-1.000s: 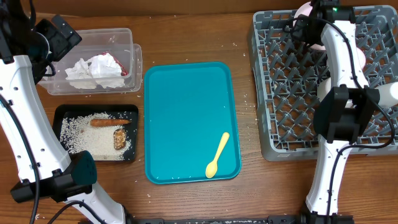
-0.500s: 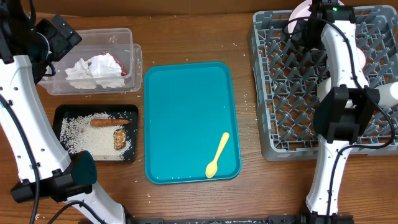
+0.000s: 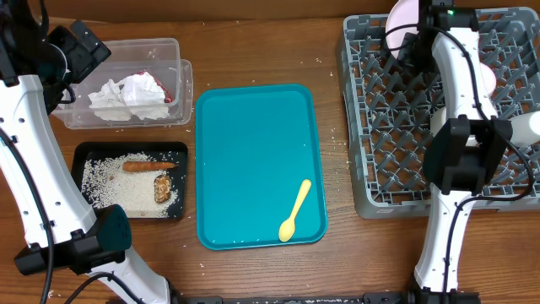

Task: Sort waste into correct bins and load items into the dishwasher
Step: 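Lower the plate upright into the rack slots with the right gripper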

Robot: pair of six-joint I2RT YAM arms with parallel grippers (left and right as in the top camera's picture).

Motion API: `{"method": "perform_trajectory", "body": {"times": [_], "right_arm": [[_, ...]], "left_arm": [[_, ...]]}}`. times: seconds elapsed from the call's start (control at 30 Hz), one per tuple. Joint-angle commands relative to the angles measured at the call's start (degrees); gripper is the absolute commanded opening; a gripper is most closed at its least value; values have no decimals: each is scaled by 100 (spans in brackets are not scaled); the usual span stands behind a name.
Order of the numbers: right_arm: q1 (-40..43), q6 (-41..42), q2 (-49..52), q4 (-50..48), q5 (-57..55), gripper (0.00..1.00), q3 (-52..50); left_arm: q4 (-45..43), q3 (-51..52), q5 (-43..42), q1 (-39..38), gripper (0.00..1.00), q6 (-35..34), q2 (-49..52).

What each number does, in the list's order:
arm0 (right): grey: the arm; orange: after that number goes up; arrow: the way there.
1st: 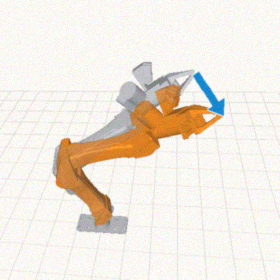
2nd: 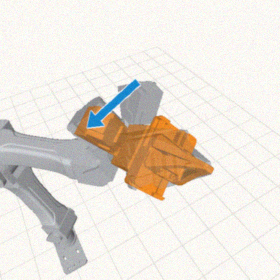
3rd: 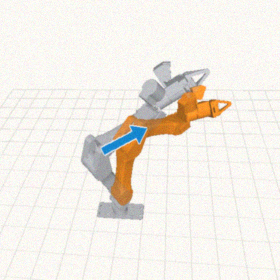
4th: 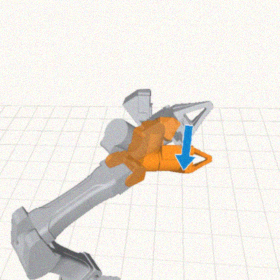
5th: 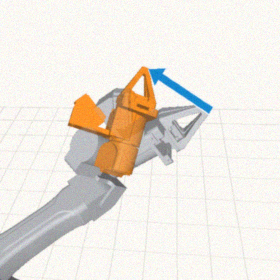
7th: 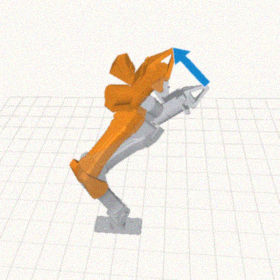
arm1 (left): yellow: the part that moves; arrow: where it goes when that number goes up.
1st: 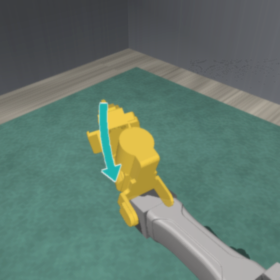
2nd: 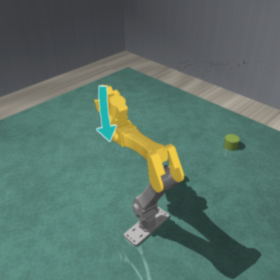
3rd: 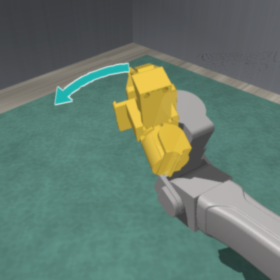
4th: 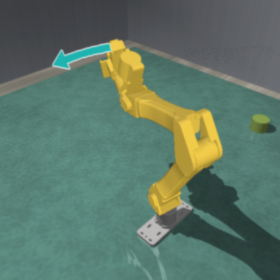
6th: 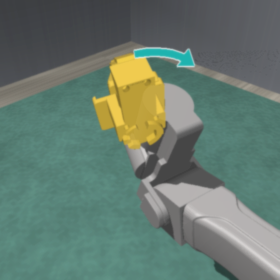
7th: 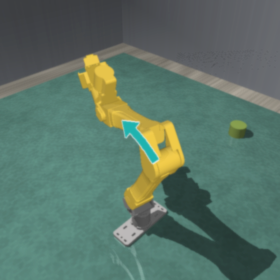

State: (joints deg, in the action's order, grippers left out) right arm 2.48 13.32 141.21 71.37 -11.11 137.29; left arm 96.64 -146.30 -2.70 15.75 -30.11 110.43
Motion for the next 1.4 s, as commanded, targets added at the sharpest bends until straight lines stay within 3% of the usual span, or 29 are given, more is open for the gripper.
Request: {"method": "perform_trajectory", "body": {"times": [0.0, 0.5, 0.6, 0.7, 0.8, 0.93, 1.07, 1.23, 1.37], "right_arm": [[-251, 48, 39, 107, -247, 4, -9], [-387, 175, -52, 278, -232, 5, 48], [-387, 175, -236, 227, -234, 17, 48], [-361, 173, -446, 157, -214, 39, 48], [-358, 133, -623, 83, -61, 49, 48], [-348, 129, -710, -55, -44, 70, 48], [-232, 236, -710, -249, -15, 72, 46], [181, 999, -739, -208, 179, 72, 48], [680, 1043, -737, -256, 1469, 70, 2]], "left_arm": [[4, -11, 79, -39, 100, -76, 17], [4, -11, 79, -39, 100, -76, 17], [4, -11, 79, -39, 100, -76, 17], [4, -11, 79, -39, 100, -76, 17], [4, -11, 79, -39, 100, -76, 17], [4, -11, 79, -39, 100, -76, 17], [2, -11, 79, -39, 100, -76, 17], [4, -11, 79, -39, 100, -76, 17], [4, -11, 79, -39, 100, -76, 17]]}}
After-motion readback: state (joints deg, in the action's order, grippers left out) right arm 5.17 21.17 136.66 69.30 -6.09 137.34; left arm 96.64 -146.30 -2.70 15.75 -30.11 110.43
